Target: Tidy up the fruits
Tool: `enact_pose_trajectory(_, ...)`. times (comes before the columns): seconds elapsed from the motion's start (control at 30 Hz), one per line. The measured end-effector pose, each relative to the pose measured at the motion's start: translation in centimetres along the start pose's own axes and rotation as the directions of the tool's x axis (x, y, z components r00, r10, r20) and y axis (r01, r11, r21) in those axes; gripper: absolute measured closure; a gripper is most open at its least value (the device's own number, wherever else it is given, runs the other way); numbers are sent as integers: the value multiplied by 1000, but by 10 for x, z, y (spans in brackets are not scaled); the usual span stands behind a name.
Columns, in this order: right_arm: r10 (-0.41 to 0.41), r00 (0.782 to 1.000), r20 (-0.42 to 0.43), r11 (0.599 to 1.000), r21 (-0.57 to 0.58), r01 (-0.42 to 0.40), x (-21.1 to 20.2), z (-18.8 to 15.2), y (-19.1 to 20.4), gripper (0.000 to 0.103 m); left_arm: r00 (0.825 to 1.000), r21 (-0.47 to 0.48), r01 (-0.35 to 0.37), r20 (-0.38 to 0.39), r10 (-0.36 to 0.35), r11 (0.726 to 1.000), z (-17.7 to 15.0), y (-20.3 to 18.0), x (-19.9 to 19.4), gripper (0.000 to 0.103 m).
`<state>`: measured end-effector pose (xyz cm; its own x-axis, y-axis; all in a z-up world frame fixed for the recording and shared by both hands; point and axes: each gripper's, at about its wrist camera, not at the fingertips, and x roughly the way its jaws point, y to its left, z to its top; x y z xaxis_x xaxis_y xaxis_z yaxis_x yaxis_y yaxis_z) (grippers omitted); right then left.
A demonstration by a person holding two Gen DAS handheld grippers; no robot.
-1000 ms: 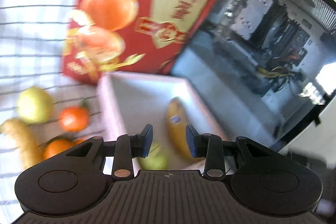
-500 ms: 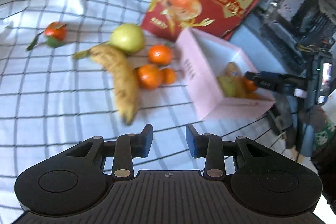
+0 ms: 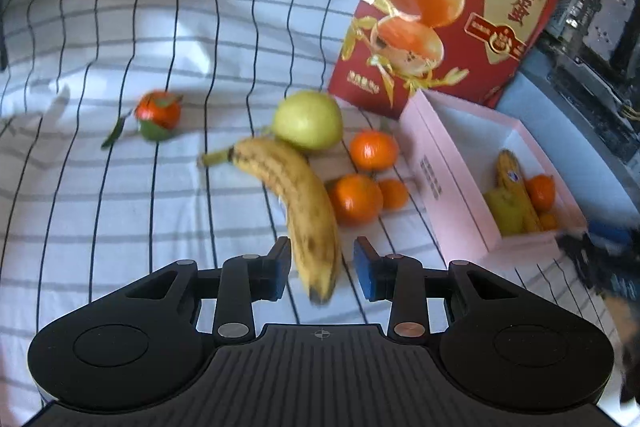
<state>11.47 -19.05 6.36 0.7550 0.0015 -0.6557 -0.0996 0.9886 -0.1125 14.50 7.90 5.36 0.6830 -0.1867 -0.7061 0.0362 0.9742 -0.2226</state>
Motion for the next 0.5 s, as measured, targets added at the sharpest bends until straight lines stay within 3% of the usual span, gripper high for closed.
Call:
enact_pose_trajectory(0.17,51,999,-15,997,-56,-52,-16,-12,22,41,997,-40,-82,3,82,996,24,-5,28,65)
enact_pose_trajectory(0.3,66,998,-17,989,-133,-68,-25,-21,39,41,996,-49,-92,-21,91,995,36,-10,46,65)
enact_pose_trajectory(0.5,89,995,-45,986,-139,-95,-30,-33,42,41,990,-20,-132,-47,131,991,37,-17,63,61)
